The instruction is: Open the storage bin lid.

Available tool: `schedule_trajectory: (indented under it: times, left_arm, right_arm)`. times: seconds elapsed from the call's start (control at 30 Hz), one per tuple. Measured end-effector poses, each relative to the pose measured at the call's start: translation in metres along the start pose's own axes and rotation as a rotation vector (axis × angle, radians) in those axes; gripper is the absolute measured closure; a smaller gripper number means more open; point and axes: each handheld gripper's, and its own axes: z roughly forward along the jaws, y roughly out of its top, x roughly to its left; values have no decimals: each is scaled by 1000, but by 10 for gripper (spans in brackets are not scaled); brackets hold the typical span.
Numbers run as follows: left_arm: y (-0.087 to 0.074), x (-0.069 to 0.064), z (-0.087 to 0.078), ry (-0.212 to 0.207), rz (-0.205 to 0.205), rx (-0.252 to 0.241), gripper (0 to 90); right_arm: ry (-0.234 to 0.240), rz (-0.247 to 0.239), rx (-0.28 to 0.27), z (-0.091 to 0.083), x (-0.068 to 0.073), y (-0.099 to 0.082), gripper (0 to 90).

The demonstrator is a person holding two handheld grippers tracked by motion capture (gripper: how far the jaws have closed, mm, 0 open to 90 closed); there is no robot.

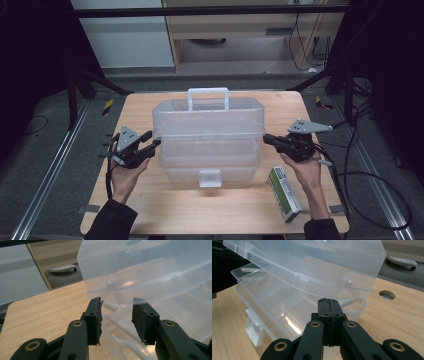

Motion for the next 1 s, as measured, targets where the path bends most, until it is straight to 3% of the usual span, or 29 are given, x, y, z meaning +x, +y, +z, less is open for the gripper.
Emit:
schedule_trajectory:
  times: [0.37, 0.57, 0.67, 1.0]
  left_arm:
    - [4, 3, 6, 0, 7, -13, 657]
    - [5, 3, 5, 12, 37, -1, 669]
    - [6, 3, 5, 9, 30, 2, 669]
    - [10, 3, 5, 14, 40, 6, 664]
  right_arm:
    - [0, 3, 2, 1, 0, 0, 900]
    - [-4, -1, 8, 2, 1, -2, 892]
    - [-34, -4, 34, 2, 1, -6, 863]
    - [-71, 33, 111, 6, -1, -25, 736]
